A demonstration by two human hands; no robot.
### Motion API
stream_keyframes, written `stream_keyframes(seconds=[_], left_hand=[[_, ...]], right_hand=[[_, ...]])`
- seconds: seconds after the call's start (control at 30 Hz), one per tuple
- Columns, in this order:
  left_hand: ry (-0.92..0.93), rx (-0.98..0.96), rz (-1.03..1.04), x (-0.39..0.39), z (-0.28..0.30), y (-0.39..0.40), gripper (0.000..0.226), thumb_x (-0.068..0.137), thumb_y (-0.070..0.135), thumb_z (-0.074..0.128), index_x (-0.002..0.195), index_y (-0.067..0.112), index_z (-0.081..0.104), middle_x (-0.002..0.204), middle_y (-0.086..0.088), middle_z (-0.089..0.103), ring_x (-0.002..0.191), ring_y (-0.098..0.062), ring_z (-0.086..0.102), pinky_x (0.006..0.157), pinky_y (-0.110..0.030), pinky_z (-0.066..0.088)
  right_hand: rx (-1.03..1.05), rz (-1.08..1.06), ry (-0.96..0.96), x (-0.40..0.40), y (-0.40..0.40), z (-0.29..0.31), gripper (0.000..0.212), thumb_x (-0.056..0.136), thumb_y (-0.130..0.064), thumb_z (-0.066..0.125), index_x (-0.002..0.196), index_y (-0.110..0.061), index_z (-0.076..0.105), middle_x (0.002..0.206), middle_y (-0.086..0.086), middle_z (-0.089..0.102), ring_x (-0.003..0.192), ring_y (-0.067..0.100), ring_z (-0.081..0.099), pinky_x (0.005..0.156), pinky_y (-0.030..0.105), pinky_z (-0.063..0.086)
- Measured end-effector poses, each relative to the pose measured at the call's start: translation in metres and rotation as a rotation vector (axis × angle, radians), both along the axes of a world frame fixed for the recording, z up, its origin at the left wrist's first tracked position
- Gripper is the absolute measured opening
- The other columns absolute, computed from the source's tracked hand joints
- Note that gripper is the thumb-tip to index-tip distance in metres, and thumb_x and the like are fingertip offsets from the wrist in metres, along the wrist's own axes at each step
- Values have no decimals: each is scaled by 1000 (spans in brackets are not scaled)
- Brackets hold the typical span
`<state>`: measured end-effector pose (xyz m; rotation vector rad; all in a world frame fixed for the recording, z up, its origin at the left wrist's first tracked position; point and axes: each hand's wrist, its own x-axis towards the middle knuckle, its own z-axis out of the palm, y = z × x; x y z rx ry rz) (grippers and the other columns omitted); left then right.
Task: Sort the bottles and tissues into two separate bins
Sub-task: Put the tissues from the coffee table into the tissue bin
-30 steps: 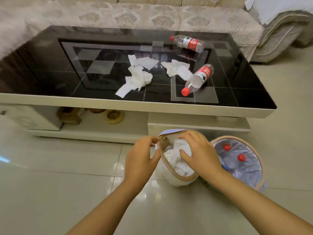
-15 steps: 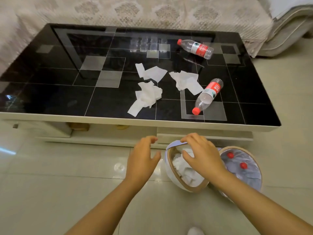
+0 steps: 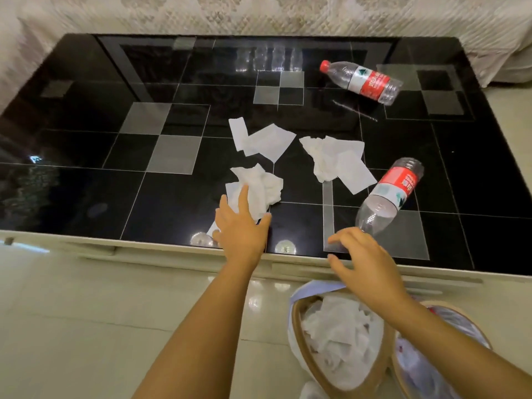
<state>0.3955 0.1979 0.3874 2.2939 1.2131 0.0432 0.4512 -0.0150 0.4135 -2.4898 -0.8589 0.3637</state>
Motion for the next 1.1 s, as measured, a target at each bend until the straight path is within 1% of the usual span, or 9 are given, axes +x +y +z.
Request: stream_keyframes(seconds=[0.13,0.27,0.37,0.47,0.57,0.67,0.77,0.93,1.1], left_hand=[[-82,37,9,22,-21,9,76,87,60,52,148,45,9,154,-7,17,137,-31,26,104,-50,33],[33,133,-55,32,-35,11,66,93,56,42,148,45,8,151,-9,21,133,-31,28,101,-50,33],[102,216,-124,32,-36,11,53,97,47,42,146,39,23,143,-10,31,125,-30,35,95,-45,37],[-54,132,-130,33,-32,13,40,97,24,50,136,28,41,133,-12,38,115,-29,42,86,-36,44],[-182,13,-64,35,-26,15,37,96,10,50,130,24,48,126,-10,42,107,-24,46,80,-30,44],[-258,-90,-16,36,-17,16,33,97,13,51,128,24,51,122,-6,45,100,-14,45,82,-23,37],[-342,-177,-6,33,-7,15,26,97,21,54,122,26,53,117,-2,46,97,-9,45,86,-22,39],[-454,-306,114,26,13,16,20,93,20,59,100,37,53,107,2,47,95,-12,51,82,-24,46],[-454,-372,152,24,18,16,15,89,18,64,101,26,61,106,2,52,94,-13,53,82,-28,51]], right_hand=[[16,16,39,5,9,-16,20,85,-22,64,105,-21,62,109,-8,57,94,15,54,72,25,42],[62,35,73,6,10,-24,19,84,-19,66,102,-22,63,106,-8,58,90,12,54,71,23,45],[72,17,98,8,8,-25,17,84,-19,65,101,-23,62,105,-10,57,90,9,51,71,14,39],[86,-5,116,12,11,-23,16,84,-17,65,99,-22,63,105,-9,57,91,11,53,70,14,40],[92,-18,108,16,20,-18,14,84,-16,66,97,-20,65,103,-6,59,88,12,55,67,14,41],[98,-46,96,19,29,-14,13,84,-17,66,96,-20,66,102,-5,60,88,14,56,70,25,48],[102,-77,84,22,34,-11,11,85,-17,65,95,-21,65,101,-6,60,88,14,55,72,30,50],[69,-106,89,36,40,-5,12,85,-20,64,97,-21,65,101,-5,62,92,15,56,73,24,46],[5,-220,52,81,56,-2,30,87,-21,62,116,-24,57,123,-2,53,108,17,52,81,24,45]])
